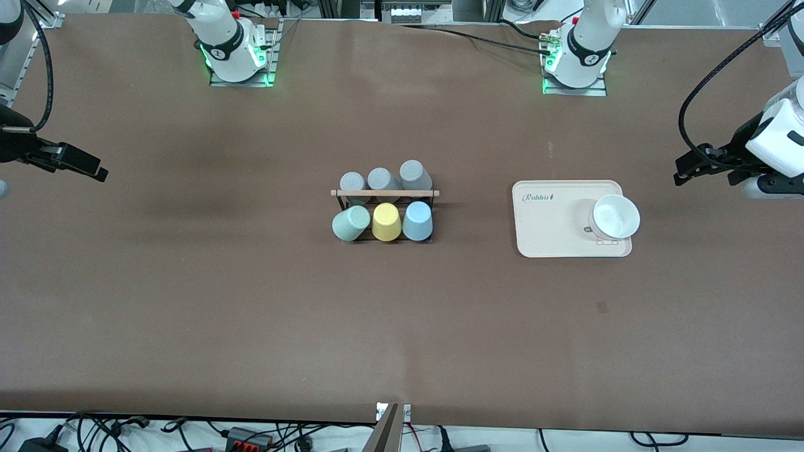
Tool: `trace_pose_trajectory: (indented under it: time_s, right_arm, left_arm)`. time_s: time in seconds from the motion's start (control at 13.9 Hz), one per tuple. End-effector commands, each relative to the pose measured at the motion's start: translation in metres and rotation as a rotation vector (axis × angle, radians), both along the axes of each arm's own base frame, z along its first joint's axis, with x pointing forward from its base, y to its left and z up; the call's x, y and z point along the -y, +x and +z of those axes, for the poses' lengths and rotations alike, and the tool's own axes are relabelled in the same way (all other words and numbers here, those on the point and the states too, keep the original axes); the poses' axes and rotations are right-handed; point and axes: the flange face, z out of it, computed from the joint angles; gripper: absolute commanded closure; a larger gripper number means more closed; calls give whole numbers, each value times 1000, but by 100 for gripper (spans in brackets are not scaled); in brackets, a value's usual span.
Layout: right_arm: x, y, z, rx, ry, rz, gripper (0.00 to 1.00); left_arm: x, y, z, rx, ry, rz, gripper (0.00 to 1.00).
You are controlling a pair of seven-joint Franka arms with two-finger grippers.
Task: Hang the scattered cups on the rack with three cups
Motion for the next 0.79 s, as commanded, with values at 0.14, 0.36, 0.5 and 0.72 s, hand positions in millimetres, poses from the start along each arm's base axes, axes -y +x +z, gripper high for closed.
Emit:
trace_pose_trajectory:
  time_s: [0.14, 0.36, 0.5, 0.72]
  right_arm:
    - [-4, -8, 4, 10, 0, -14, 0]
    - [-29, -13, 6, 14, -92, 51, 0]
    - [-29, -13, 6, 19, -86, 19, 0]
    - [-12, -12, 4, 17, -58, -38, 0]
  left_arm:
    - [-1, -8, 4, 14, 17, -20, 0]
    - [-1, -8, 4, 14, 17, -20, 0]
    - [-1, -7, 3, 14, 17, -20, 0]
    - [-1, -7, 3, 14, 17, -20, 0]
